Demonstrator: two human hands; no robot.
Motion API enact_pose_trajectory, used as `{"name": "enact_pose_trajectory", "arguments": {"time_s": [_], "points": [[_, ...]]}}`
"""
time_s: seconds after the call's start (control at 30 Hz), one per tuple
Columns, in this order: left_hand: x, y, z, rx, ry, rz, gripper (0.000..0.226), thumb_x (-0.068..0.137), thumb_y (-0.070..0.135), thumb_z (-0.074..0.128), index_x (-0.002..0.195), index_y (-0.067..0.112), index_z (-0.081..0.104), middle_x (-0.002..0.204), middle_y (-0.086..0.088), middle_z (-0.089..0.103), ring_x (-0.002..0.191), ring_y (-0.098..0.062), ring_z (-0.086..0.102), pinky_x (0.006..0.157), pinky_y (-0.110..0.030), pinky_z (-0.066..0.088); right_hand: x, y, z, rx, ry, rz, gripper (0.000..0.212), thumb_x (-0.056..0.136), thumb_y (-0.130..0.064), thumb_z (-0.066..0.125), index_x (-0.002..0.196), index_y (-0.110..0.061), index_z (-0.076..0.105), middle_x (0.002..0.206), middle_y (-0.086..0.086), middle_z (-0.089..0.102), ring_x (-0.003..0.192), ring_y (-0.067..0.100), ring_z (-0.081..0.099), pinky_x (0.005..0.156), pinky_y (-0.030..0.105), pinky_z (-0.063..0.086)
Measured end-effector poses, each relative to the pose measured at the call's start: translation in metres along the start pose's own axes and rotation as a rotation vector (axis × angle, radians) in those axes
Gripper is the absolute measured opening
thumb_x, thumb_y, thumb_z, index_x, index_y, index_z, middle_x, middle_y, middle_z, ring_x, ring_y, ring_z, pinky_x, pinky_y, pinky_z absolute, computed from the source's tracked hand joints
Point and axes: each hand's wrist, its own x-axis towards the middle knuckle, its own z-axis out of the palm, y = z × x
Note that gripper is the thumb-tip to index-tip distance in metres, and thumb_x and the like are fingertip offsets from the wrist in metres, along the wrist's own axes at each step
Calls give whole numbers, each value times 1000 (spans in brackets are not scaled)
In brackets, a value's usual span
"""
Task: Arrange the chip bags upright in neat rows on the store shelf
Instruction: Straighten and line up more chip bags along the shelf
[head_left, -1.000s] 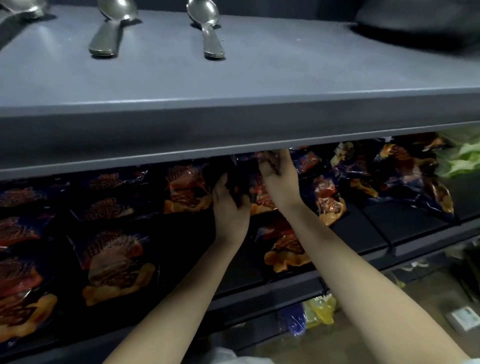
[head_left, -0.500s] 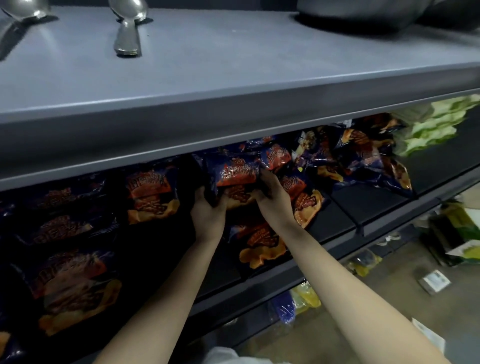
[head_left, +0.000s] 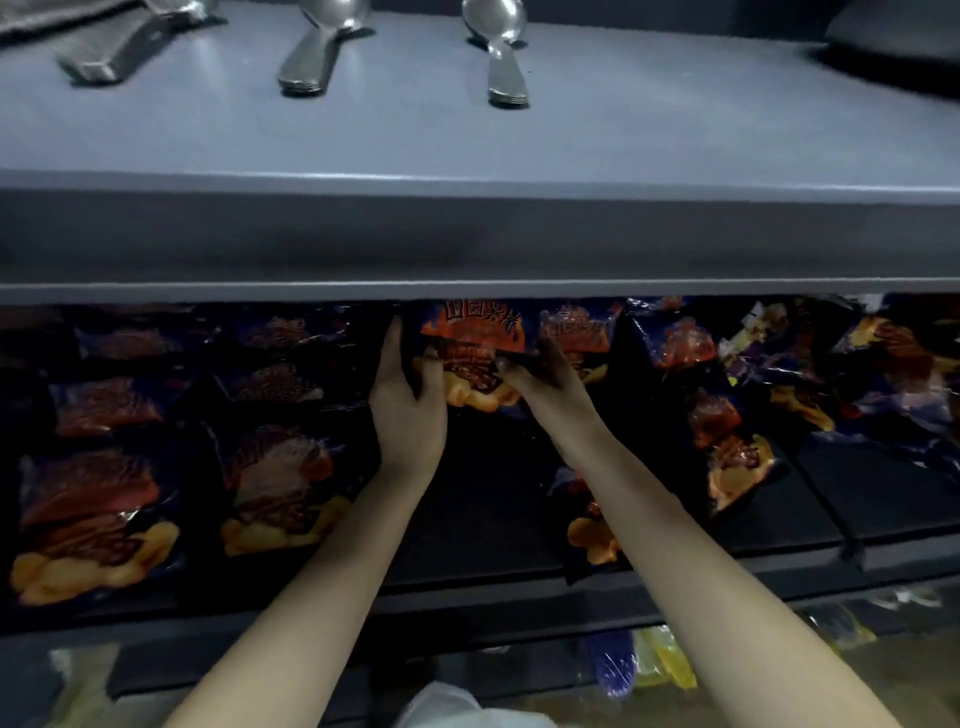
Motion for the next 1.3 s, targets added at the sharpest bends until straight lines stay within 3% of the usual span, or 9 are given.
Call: {"name": "enact_pose_trajectory", "arguments": {"time_s": [0.07,0.2,0.43,0.6,0.8,0.87,0.97,1.07,1.3], "points": [[-1,-7,-13,56,4,2,53,94,12,45,145,11,27,143,-1,39,129,-1,32,104,-3,23,0,3,10,-44,-53,-9,57,86,-26,65,137,-20,41,120,-9,60,114,11,56,98,34,45],[-10,-15,-23,125,-72,-32,63,91,6,46,147,17,19,149,-2,33,136,-11,30,114,-26,24,0,17,24,-154,-143,23,55,69,-51,66,120,-31,53,116,-7,65,108,12,61,96,43,48],[-21,-28,-15,231,-160,23,74,87,6,52,149,13,12,153,-8,22,142,-20,21,116,-38,23,-2,32,34,-335,-91,38,64,71,-56,58,131,-35,45,123,-9,60,111,14,57,94,38,47],[-30,-31,-10,308,-152,-38,79,86,3,52,149,10,4,155,-12,13,143,-25,11,117,-43,16,-2,32,39,-390,-101,30,47,84,-38,55,131,-32,48,126,-5,59,116,18,53,98,40,45],[-38,-24,-4,360,-141,-79,85,88,11,55,147,5,-5,156,-16,-5,144,-29,-4,118,-43,1,-3,26,40,-347,-128,57,48,76,-28,54,124,-26,56,116,0,63,111,23,56,94,42,48],[-40,-20,-3,363,-156,0,85,86,9,56,146,3,-4,155,-17,-6,144,-27,-8,118,-43,-3,-6,23,38,-283,-5,53,59,71,-25,55,129,-27,50,119,1,60,113,23,55,95,41,48],[-45,-13,-4,358,-138,125,79,85,8,52,147,3,1,156,-15,-2,144,-24,-8,117,-36,-5,-18,13,37,-219,254,-70,64,80,-14,59,140,-20,39,136,1,45,125,14,43,102,16,34],[-51,-4,-10,326,-71,199,72,84,20,37,147,5,6,155,-10,2,144,-22,-4,118,-40,2,-32,-4,43,-198,352,-334,56,80,5,54,133,-11,45,128,-1,46,116,-2,39,93,-1,29],[-72,5,-55,263,99,185,74,90,3,52,147,19,9,155,4,2,145,-14,0,118,-35,12,-60,-6,93,-105,154,-543,45,74,3,47,113,-19,54,111,1,56,110,17,53,98,34,45]]}}
